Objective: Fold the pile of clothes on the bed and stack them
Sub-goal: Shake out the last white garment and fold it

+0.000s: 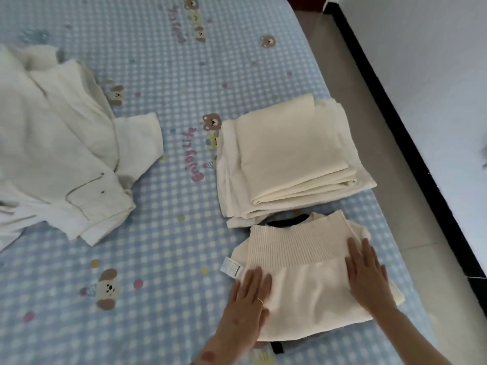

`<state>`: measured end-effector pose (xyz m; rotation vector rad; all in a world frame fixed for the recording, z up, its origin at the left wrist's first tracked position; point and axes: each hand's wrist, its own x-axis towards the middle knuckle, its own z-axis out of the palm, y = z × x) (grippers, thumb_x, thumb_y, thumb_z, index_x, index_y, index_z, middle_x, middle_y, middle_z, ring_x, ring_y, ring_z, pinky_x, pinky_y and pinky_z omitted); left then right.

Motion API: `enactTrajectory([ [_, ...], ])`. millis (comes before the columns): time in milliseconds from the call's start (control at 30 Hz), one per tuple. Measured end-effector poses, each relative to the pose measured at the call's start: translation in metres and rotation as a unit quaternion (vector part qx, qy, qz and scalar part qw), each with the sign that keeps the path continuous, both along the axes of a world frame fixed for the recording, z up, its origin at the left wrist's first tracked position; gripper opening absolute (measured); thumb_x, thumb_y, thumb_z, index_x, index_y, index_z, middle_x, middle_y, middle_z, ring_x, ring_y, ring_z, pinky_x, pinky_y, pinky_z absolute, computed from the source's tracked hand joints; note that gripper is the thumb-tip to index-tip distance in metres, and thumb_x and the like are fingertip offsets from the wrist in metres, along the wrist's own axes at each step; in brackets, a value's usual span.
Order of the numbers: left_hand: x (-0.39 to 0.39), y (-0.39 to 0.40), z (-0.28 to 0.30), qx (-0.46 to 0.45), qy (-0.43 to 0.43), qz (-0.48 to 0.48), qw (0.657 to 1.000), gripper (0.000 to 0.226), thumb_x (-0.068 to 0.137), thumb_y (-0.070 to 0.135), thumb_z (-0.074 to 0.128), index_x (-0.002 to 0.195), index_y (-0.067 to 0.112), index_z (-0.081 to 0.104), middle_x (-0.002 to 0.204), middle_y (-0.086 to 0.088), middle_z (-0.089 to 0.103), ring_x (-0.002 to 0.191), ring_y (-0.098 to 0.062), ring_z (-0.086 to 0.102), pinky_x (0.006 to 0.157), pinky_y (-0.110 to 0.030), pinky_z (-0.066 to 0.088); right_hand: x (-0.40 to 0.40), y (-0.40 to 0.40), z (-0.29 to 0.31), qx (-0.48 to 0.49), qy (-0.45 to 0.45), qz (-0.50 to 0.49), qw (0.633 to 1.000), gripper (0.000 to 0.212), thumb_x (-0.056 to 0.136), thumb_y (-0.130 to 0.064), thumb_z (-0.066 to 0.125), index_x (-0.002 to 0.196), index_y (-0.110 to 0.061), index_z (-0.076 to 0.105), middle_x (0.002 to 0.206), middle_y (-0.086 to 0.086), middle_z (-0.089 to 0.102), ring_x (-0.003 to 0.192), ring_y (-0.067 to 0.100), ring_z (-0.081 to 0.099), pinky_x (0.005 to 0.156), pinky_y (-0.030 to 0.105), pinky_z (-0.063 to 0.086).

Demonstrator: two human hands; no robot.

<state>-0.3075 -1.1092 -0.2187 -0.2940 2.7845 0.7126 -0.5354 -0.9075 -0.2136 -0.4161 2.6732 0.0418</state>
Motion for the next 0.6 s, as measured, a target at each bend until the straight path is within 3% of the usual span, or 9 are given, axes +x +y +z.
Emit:
enactTrajectory([
  [133,0.004,-0.023,0.011,0.001,0.000,0.008,1.000,0.070,0.042,0.064,0.077,0.106,0.036,0.072,0.117,0.014,0.067,0.107,-0.002,0.063,0.092,-0.023,0.047,0.004,-0.030,0.023,0.028,0.041,-0.027,0.998,0.052,0.100,-0.028,0.031,0.151,-0.021,0.019,0.160,0.007,0.011,0.148,0.026,0.008,0.116,0.056,0.010],
  [200,0.028,-0.046,0.020,0.062,0.003,0.087,0.994,0.057,0.036,0.059,0.085,0.087,0.033,0.077,0.100,0.016,0.072,0.090,0.002,0.068,0.076,-0.014,0.053,0.029,-0.070,0.041,-0.067,0.094,-0.024,0.993,0.050,0.095,-0.014,0.049,0.143,-0.006,0.039,0.153,0.016,0.029,0.143,0.034,0.024,0.112,0.059,0.021],
  [267,0.071,-0.077,0.019,0.160,0.022,0.172,0.972,0.049,0.047,0.043,0.089,0.091,0.025,0.076,0.100,0.011,0.072,0.084,0.002,0.068,0.073,-0.009,0.050,0.070,-0.127,0.057,-0.171,0.089,0.004,0.981,0.050,0.088,-0.003,0.060,0.135,0.002,0.046,0.144,0.024,0.041,0.133,0.042,0.040,0.104,0.058,0.035],
  [333,0.119,-0.128,0.022,0.199,0.031,0.276,0.940,0.040,0.084,0.032,0.067,0.122,0.022,0.061,0.127,0.007,0.059,0.111,-0.001,0.058,0.084,-0.003,0.039,0.119,-0.201,0.068,-0.225,0.003,0.038,0.974,0.055,0.090,-0.008,0.059,0.141,-0.003,0.040,0.147,0.019,0.040,0.133,0.036,0.042,0.104,0.046,0.036],
  [367,0.146,-0.147,0.015,0.134,0.049,0.317,0.938,0.038,0.095,0.030,0.051,0.131,0.022,0.052,0.136,0.007,0.051,0.122,-0.005,0.050,0.085,0.000,0.035,0.143,-0.240,0.068,-0.236,-0.050,0.065,0.968,0.057,0.093,-0.016,0.056,0.145,-0.008,0.033,0.151,0.011,0.034,0.138,0.029,0.036,0.107,0.039,0.033],
  [400,0.168,-0.167,0.013,0.059,0.058,0.349,0.933,0.036,0.098,0.029,0.043,0.131,0.018,0.053,0.136,0.006,0.052,0.122,-0.007,0.050,0.080,0.002,0.035,0.164,-0.278,0.065,-0.242,-0.088,0.099,0.961,0.061,0.095,-0.024,0.052,0.148,-0.013,0.025,0.155,0.004,0.026,0.142,0.021,0.029,0.111,0.033,0.029],
  [467,0.216,-0.221,0.018,0.005,0.044,0.461,0.886,0.032,0.094,0.032,0.047,0.101,0.014,0.073,0.106,0.004,0.070,0.097,-0.004,0.065,0.073,-0.005,0.044,0.202,-0.360,0.050,-0.241,-0.130,0.172,0.946,0.069,0.097,-0.034,0.047,0.152,-0.020,0.009,0.159,-0.004,0.009,0.146,0.014,0.014,0.116,0.029,0.022],
  [533,0.260,-0.268,0.028,0.084,0.068,0.557,0.824,0.015,0.083,0.010,0.066,0.084,0.023,0.073,0.072,0.012,0.071,0.079,0.008,0.064,0.078,-0.007,0.043,0.235,-0.435,0.027,-0.227,-0.133,0.233,0.936,0.076,0.096,-0.039,0.049,0.152,-0.021,0.001,0.160,0.000,-0.002,0.148,0.017,0.007,0.118,0.032,0.017],
  [600,0.296,-0.307,0.031,0.123,0.063,0.587,0.798,0.034,0.077,-0.006,0.070,0.089,0.024,0.076,0.091,0.017,0.064,0.088,0.002,0.059,0.078,-0.004,0.039,0.256,-0.493,0.006,-0.215,-0.112,0.206,0.948,0.082,0.093,-0.046,0.050,0.152,-0.015,0.003,0.160,0.009,0.000,0.147,0.023,0.009,0.119,0.038,0.014],
])
